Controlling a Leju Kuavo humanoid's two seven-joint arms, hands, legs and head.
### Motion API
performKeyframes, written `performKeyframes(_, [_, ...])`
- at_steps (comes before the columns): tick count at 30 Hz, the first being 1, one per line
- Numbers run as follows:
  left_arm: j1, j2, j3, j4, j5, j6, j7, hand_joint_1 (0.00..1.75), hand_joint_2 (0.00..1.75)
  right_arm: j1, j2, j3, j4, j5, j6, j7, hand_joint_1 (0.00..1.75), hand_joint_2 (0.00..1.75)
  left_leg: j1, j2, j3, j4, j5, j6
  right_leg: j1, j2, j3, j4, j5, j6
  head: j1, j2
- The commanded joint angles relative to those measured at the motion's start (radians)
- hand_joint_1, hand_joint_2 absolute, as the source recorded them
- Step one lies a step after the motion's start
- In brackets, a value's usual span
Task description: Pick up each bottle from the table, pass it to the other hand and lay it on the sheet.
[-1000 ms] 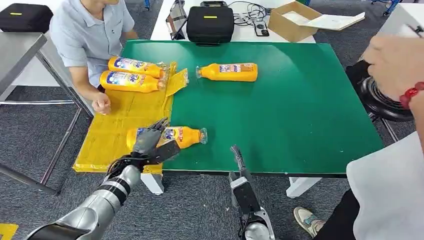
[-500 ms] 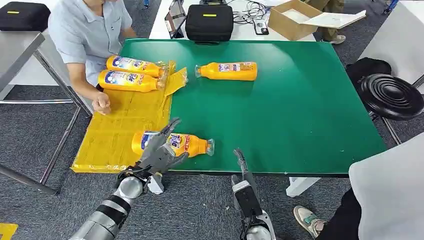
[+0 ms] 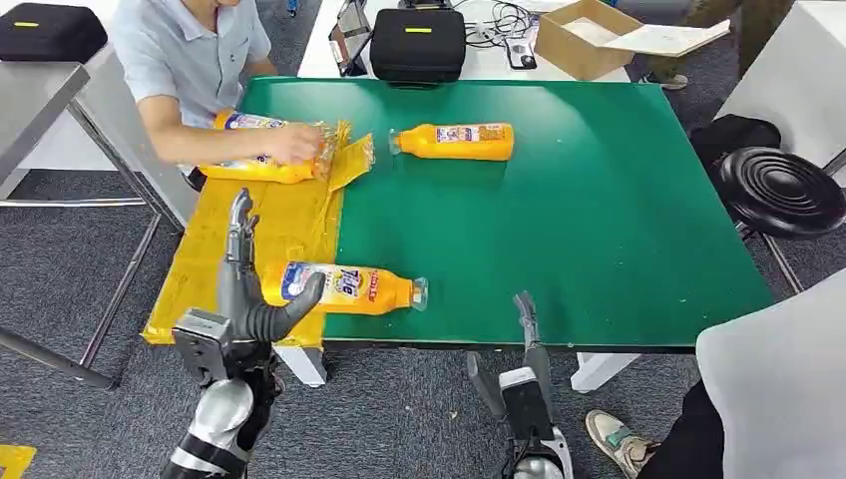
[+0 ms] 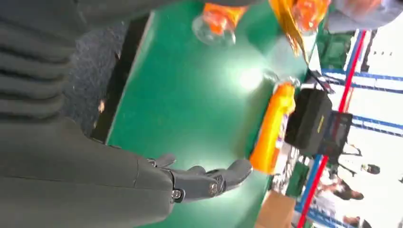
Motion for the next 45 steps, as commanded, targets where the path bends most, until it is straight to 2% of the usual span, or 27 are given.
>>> performKeyframes(1, [0.08, -0.005, 0.034, -0.134, 0.139, -0.043, 0.017, 0.0, 1.75, 0.007, -0.101, -0.056, -0.067, 0.234, -0.155, 0.023, 0.0, 1.75, 0.001, 0.001, 0.002, 0.0, -0.001, -0.001, 0.001, 0.0, 0.002, -0.001, -0.001, -0.001, 0.0, 0.0])
performKeyframes(6, [0.118, -0.026, 0.051, -0.15, 0.168, -0.029, 0.009, 0.0, 1.75, -0.007, -0.132, -0.106, -0.086, 0.337, -0.184, 0.055, 0.0, 1.75, 0.001, 0.001, 0.003, 0.0, -0.002, -0.001, 0.001, 0.001, 0.004, -0.001, -0.001, -0.002, 0.0, 0.0])
performKeyframes(11, [0.12, -0.064, 0.06, -0.129, 0.202, 0.004, 0.013, 0.0, 1.75, -0.071, -0.191, -0.125, -0.029, 0.551, -0.238, 0.162, 0.0, 1.75, 0.0, 0.0, 0.001, 0.0, -0.001, 0.0, 0.0, 0.0, 0.002, -0.001, 0.0, -0.001, 0.0, 0.0])
performKeyframes(12, [0.116, -0.067, 0.056, -0.118, 0.207, 0.008, 0.018, 0.0, 0.0, -0.092, -0.198, -0.134, 0.01, 0.574, -0.249, 0.172, 0.0, 1.75, 0.0, 0.0, 0.001, 0.0, 0.0, 0.0, 0.0, 0.0, 0.001, -0.001, 0.0, -0.001, 0.0, 0.0])
performKeyframes(13, [0.112, -0.07, 0.05, -0.106, 0.21, 0.012, 0.019, 0.0, 0.0, -0.124, -0.213, -0.136, 0.067, 0.656, -0.288, 0.214, 0.0, 1.75, 0.001, 0.001, 0.002, 0.0, -0.001, -0.001, 0.001, 0.001, 0.003, -0.001, 0.0, -0.001, 0.0, 0.0])
performKeyframes(14, [0.108, -0.075, 0.043, -0.094, 0.208, 0.019, 0.016, 0.0, 0.0, -0.162, -0.221, -0.14, 0.125, 0.668, -0.296, 0.224, 0.0, 1.75, 0.0, 0.001, 0.001, -0.001, 0.0, 0.0, 0.0, 0.001, 0.002, -0.001, 0.001, -0.001, 0.0, 0.0])
performKeyframes(15, [0.107, -0.077, 0.042, -0.089, 0.201, 0.031, 0.006, 0.0, 1.75, -0.181, -0.226, -0.14, 0.158, 0.675, -0.303, 0.22, 0.0, 1.75, 0.001, 0.002, 0.003, 0.0, -0.001, -0.001, 0.001, 0.002, 0.004, -0.002, 0.001, -0.002, 0.0, 0.0])
performKeyframes(19, [0.094, -0.075, 0.018, -0.063, 0.166, 0.069, -0.016, 0.0, 1.75, -0.276, -0.249, -0.133, 0.328, 0.791, -0.316, 0.271, 0.0, 1.75, 0.001, 0.002, 0.003, -0.001, 0.0, 0.0, 0.001, 0.002, 0.004, -0.003, 0.001, -0.001, 0.0, 0.0])
performKeyframes(25, [0.093, -0.074, 0.014, -0.061, 0.168, 0.071, -0.014, 0.0, 1.75, -0.289, -0.248, -0.132, 0.357, 0.814, -0.317, 0.28, 0.0, 1.75, 0.001, 0.0, 0.004, 0.0, -0.001, -0.001, 0.001, 0.0, 0.005, -0.002, 0.0, -0.001, 0.0, 0.0])
performKeyframes(32, [0.061, -0.077, -0.024, -0.033, 0.158, 0.096, -0.003, 0.0, 1.75, -0.443, -0.179, -0.076, 0.598, 0.804, -0.251, 0.324, 0.0, 1.75, 0.001, 0.004, 0.004, 0.0, -0.001, -0.001, 0.002, 0.004, 0.004, -0.002, 0.001, -0.002, 0.0, 0.0])
performKeyframes(35, [0.037, -0.08, -0.043, -0.018, 0.159, 0.099, 0.001, 0.0, 1.75, -0.496, -0.154, -0.055, 0.686, 0.817, -0.257, 0.331, 0.0, 1.75, 0.002, 0.003, 0.003, 0.001, 0.0, -0.001, 0.002, 0.003, 0.003, -0.001, 0.002, -0.002, 0.0, 0.0])
performKeyframes(45, [0.004, -0.083, -0.07, 0.014, 0.166, 0.101, 0.02, 0.0, 1.75, -0.558, -0.108, -0.03, 0.75, 0.811, -0.239, 0.331, 0.0, 1.75, 0.001, 0.001, 0.003, 0.0, 0.0, 0.0, 0.001, 0.001, 0.003, -0.001, 0.0, -0.001, 0.0, 0.0])
